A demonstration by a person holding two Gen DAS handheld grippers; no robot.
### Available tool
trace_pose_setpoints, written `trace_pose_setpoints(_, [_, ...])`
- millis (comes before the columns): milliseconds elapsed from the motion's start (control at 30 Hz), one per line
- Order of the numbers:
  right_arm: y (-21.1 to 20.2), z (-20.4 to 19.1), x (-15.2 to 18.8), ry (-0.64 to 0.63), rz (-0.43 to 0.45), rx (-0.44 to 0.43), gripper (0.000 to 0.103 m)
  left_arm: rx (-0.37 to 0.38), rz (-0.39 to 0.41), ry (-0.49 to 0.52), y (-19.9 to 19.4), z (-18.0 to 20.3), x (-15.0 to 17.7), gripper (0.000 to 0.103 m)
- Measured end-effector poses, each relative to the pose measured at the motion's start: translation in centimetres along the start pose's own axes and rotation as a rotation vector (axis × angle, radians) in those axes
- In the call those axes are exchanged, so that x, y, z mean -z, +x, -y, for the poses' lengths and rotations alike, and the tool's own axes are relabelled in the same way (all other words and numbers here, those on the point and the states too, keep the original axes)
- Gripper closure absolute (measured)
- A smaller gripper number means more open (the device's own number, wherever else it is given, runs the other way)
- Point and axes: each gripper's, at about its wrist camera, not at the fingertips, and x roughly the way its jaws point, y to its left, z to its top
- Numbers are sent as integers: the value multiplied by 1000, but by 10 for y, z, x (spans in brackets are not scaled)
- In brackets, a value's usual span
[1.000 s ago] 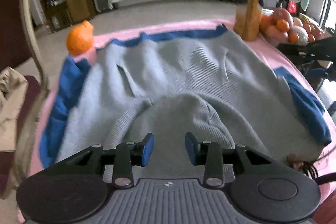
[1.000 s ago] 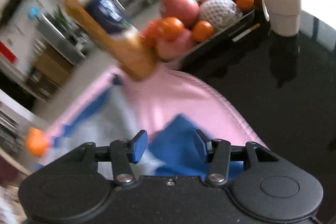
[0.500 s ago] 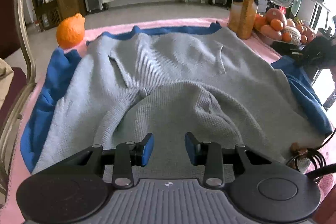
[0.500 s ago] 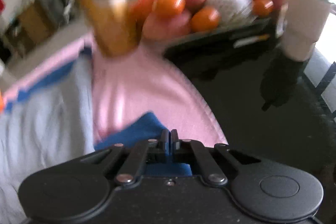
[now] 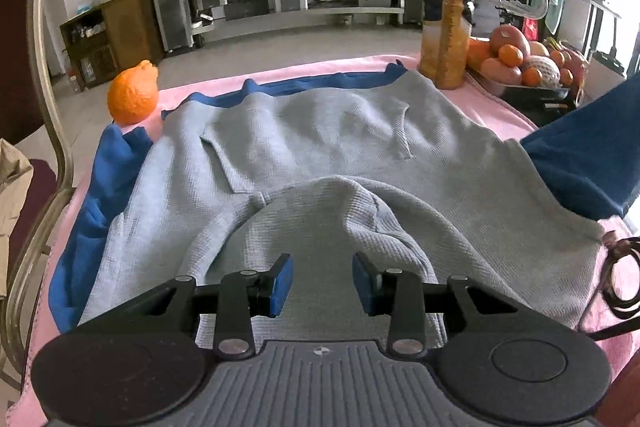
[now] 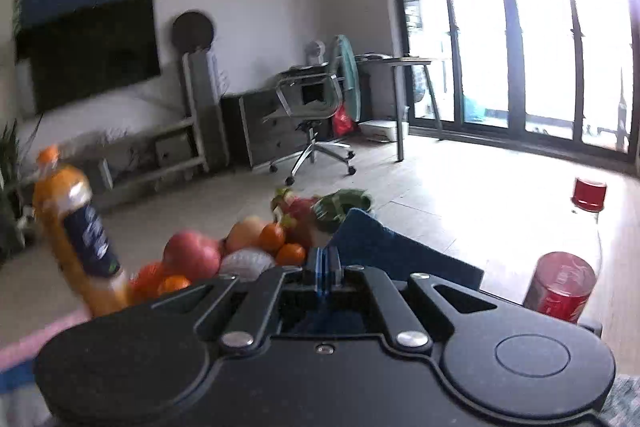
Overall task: Fold clothes
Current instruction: 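Carry the blue shirt with the right gripper onto the black tabletop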
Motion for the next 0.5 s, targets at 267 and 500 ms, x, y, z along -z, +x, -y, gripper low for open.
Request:
trace_pose_setpoints(267, [-4, -86, 49, -100, -217, -167, 102, 12, -10, 1, 3, 0, 3, 67])
trace_pose_setpoints(500, [-11, -144, 115, -216, -604, -431, 81, 31, 7, -19, -1, -2, 3, 67])
